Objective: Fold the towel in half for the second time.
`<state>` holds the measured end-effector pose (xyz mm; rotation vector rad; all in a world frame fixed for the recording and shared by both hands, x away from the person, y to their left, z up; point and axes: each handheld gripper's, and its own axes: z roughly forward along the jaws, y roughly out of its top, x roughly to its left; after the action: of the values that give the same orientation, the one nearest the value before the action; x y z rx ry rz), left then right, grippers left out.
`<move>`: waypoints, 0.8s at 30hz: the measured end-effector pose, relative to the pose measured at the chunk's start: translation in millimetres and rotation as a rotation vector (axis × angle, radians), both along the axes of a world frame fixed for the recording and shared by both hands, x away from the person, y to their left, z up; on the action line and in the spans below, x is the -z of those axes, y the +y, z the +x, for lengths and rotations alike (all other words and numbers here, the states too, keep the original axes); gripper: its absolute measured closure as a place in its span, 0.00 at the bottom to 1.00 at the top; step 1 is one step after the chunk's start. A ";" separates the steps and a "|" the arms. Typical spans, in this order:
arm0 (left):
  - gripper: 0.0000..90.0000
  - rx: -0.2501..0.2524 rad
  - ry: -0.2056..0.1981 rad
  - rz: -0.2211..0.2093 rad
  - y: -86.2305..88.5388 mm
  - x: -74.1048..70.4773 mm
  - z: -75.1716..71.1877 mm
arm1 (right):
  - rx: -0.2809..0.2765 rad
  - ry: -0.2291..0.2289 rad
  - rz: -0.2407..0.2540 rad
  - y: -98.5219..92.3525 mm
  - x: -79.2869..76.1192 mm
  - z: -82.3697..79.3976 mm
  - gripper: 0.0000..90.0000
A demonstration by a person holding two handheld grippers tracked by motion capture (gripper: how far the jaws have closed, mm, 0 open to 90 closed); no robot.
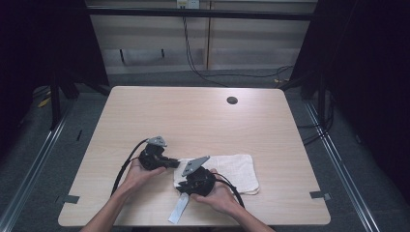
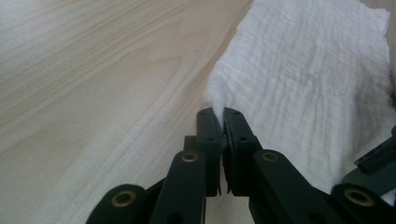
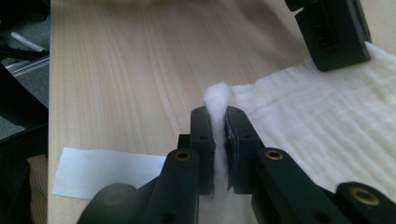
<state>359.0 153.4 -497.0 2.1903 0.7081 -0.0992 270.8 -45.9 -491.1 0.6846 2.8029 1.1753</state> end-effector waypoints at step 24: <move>0.96 -0.067 0.021 -0.100 26.7 -30.2 -5.7 | 0.027 0.028 0.133 -2.5 -25.9 -2.2 0.93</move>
<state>353.3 180.1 -466.8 2.0714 0.7717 -0.1204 268.6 -48.4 -465.2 0.7509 2.7483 1.3671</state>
